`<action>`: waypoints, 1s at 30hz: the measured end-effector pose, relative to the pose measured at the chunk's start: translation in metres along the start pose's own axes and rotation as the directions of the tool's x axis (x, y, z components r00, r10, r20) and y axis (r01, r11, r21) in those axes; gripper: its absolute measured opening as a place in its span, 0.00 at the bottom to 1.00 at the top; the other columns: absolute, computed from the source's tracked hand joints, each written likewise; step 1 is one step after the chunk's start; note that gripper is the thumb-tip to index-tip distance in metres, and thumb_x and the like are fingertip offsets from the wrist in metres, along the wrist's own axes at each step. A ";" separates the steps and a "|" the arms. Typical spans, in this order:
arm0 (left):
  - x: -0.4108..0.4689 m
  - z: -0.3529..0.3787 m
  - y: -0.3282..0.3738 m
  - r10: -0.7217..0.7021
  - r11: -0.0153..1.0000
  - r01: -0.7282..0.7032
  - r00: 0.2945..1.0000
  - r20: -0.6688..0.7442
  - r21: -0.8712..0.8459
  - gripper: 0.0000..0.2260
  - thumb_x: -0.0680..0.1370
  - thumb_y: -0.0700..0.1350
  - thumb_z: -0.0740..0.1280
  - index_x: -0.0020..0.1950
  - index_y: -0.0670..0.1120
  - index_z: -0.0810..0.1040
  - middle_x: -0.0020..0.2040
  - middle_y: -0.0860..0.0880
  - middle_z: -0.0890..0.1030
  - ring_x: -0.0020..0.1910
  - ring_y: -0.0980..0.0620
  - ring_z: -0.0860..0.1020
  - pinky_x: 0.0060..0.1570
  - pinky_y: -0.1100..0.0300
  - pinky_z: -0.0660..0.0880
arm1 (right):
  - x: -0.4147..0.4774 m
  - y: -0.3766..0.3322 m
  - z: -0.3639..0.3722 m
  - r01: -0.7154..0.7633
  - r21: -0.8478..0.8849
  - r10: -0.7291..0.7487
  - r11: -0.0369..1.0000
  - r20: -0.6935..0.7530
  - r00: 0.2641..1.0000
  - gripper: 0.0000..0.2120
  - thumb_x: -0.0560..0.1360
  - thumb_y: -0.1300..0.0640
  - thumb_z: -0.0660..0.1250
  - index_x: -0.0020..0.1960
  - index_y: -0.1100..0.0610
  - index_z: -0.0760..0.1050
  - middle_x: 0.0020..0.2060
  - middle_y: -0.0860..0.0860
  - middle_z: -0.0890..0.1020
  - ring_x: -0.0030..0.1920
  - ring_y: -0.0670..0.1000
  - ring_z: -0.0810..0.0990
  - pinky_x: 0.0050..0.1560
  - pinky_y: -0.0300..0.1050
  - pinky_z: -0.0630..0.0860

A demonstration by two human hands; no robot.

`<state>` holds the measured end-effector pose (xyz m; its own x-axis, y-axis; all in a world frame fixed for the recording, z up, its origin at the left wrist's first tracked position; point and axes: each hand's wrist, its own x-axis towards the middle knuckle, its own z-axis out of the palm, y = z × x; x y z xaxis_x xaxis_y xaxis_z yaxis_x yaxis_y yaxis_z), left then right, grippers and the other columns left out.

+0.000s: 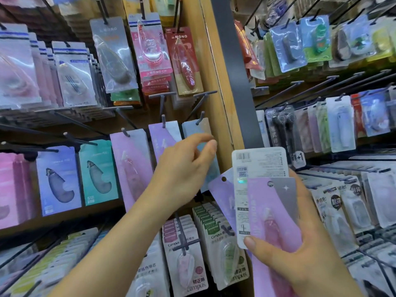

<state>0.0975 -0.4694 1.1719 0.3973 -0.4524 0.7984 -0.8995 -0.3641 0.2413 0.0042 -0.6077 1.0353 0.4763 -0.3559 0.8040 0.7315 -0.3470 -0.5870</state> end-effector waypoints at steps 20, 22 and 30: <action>-0.043 -0.046 -0.018 -0.039 0.881 -0.163 0.911 -0.410 -0.445 0.08 0.78 0.44 0.67 0.42 0.49 0.70 0.35 0.53 0.83 0.30 0.53 0.82 0.25 0.62 0.76 | -0.005 -0.001 0.033 -0.122 0.193 0.102 0.974 0.107 0.989 0.42 0.55 0.62 0.77 0.66 0.42 0.71 0.51 0.36 0.83 0.51 0.37 0.81 0.42 0.26 0.74; -0.058 -0.058 -0.014 0.191 0.912 -0.358 0.804 -0.564 -0.202 0.10 0.78 0.43 0.69 0.42 0.53 0.69 0.37 0.55 0.79 0.35 0.50 0.83 0.29 0.61 0.77 | -0.004 0.001 0.032 -0.121 0.229 0.108 0.966 0.068 0.992 0.38 0.56 0.63 0.76 0.63 0.44 0.73 0.49 0.41 0.84 0.48 0.39 0.83 0.40 0.28 0.76; -0.102 -0.048 -0.026 0.649 0.661 -0.621 0.755 0.095 0.420 0.13 0.84 0.49 0.54 0.46 0.50 0.76 0.47 0.53 0.82 0.48 0.55 0.81 0.46 0.61 0.78 | -0.003 -0.020 0.045 -0.245 0.657 0.239 0.713 0.101 0.966 0.31 0.64 0.67 0.73 0.63 0.46 0.76 0.55 0.56 0.84 0.51 0.61 0.85 0.40 0.54 0.83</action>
<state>0.0719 -0.3747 1.1109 -0.2665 -0.6552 0.7069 -0.7655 -0.3018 -0.5683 0.0101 -0.5604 1.0485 0.6842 -0.3395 0.6454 0.7252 0.4098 -0.5533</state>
